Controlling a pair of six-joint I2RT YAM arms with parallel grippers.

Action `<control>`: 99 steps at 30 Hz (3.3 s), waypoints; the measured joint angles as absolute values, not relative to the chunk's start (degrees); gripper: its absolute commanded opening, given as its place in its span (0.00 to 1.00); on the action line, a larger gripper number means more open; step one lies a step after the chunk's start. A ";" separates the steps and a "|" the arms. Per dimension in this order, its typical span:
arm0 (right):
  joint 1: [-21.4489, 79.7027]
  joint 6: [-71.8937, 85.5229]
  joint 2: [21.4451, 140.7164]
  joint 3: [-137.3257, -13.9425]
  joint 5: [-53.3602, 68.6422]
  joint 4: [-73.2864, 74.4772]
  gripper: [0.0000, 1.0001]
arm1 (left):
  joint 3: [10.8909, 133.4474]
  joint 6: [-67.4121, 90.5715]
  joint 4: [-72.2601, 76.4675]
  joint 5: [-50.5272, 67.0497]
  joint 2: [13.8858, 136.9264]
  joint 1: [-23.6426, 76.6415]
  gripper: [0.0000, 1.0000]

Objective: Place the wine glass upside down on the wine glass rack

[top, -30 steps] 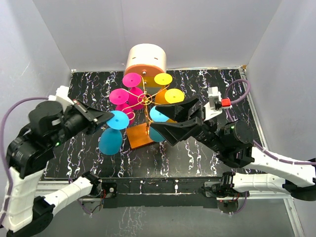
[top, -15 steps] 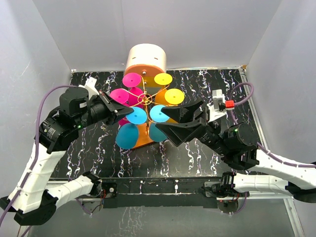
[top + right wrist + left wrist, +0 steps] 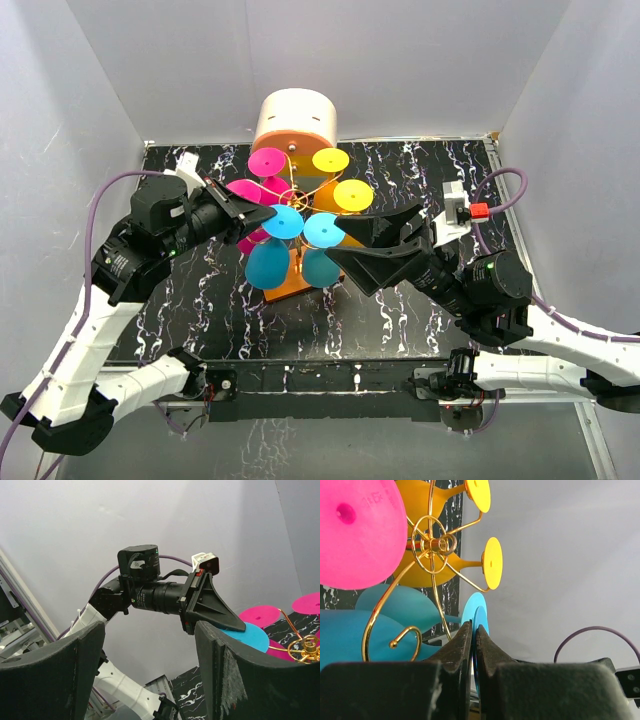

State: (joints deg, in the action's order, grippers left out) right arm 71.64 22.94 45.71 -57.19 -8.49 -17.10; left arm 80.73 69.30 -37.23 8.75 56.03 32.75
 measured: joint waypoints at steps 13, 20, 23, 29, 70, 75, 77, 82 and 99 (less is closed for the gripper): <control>71.64 24.05 45.06 -56.36 -9.30 -16.60 0.71 | 75.50 71.44 -32.73 3.66 54.37 32.75 0.00; 71.64 24.36 44.97 -56.36 -9.54 -16.51 0.71 | 72.93 72.97 -32.16 -0.23 51.20 32.86 0.00; 71.64 24.49 44.97 -56.36 -9.58 -16.51 0.71 | 70.74 74.26 -31.29 -1.43 49.50 32.86 0.00; 71.64 24.84 44.99 -56.36 -9.76 -16.47 0.71 | 69.28 75.66 -30.35 -2.42 48.77 32.86 0.00; 71.64 27.18 45.10 -56.34 -9.76 -16.01 0.71 | 65.49 78.63 -31.83 -9.96 41.36 32.80 0.00; 71.64 27.40 45.15 -56.34 -9.76 -16.01 0.71 | 64.95 78.94 -32.53 -9.85 39.62 32.80 0.00; 71.64 27.46 45.21 -56.34 -9.76 -16.01 0.71 | 64.93 78.98 -32.86 -9.69 39.24 32.82 0.00; 71.64 27.75 45.17 -55.24 -9.87 -15.97 0.71 | 64.93 78.85 -33.61 -9.08 39.16 32.80 0.00; 71.64 28.23 44.88 -54.59 -11.27 -14.52 0.71 | 70.19 70.87 -33.30 -3.95 46.59 32.80 0.00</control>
State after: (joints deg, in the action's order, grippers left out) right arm 71.64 28.23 44.88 -54.59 -11.27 -14.52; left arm 70.19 70.87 -33.30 -3.95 46.59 32.80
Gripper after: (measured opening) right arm 0.709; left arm 0.021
